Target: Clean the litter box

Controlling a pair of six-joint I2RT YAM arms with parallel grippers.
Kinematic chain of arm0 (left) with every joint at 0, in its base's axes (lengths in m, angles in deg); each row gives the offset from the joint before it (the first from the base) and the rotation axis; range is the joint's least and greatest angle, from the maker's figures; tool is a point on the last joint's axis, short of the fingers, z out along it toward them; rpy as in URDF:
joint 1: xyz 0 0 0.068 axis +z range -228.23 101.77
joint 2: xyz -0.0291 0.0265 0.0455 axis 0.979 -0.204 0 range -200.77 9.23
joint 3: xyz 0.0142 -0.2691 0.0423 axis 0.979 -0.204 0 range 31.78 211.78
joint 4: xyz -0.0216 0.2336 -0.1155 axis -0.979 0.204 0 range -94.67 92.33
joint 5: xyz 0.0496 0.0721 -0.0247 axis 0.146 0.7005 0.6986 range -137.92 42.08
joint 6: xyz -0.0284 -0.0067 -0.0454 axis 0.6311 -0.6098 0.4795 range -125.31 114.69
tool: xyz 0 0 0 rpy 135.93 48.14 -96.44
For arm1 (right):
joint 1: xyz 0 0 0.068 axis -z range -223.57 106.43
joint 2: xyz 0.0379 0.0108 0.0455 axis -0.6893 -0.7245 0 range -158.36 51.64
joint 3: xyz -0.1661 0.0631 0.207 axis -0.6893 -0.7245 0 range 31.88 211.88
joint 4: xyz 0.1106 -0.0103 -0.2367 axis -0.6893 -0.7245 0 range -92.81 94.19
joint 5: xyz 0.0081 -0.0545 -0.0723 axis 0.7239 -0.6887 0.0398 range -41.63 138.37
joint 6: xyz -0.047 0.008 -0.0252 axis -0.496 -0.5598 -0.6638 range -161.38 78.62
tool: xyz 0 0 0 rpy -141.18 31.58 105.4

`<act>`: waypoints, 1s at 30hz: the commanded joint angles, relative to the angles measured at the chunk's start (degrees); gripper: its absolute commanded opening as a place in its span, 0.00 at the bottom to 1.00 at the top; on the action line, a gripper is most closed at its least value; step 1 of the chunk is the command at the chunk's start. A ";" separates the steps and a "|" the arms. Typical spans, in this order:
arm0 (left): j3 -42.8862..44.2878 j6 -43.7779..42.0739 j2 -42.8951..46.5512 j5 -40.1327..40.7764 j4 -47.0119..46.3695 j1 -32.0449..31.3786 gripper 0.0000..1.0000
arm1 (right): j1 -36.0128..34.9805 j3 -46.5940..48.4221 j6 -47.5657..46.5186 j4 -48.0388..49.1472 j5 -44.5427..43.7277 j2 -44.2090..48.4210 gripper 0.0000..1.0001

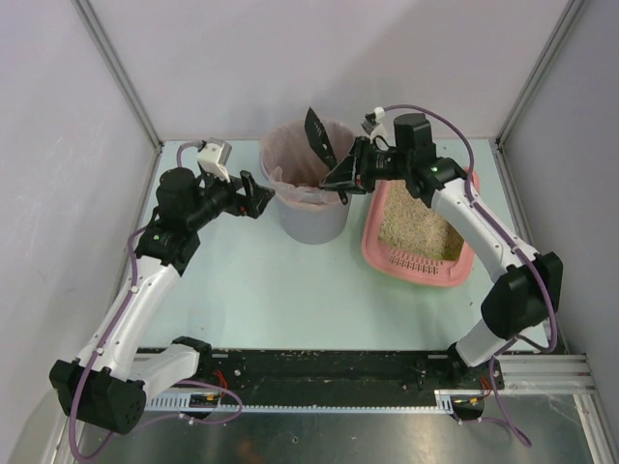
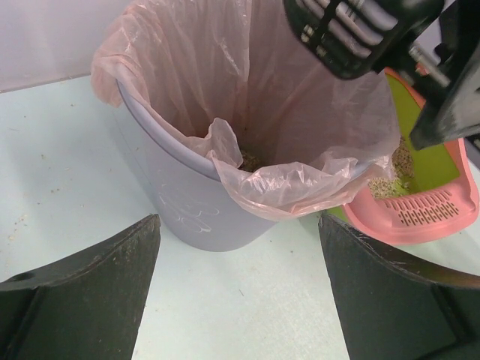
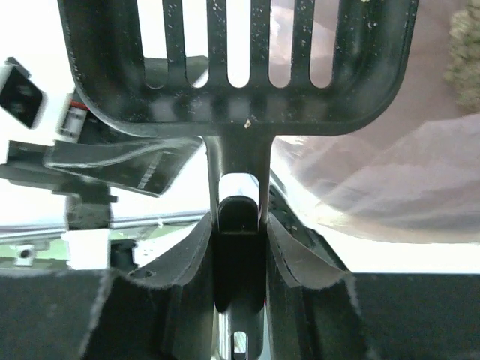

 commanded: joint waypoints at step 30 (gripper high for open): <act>-0.25 -0.75 0.93 -0.58 -1.60 0.39 0.90 | -1.77 -25.22 72.70 85.43 -3.35 -0.08 0.00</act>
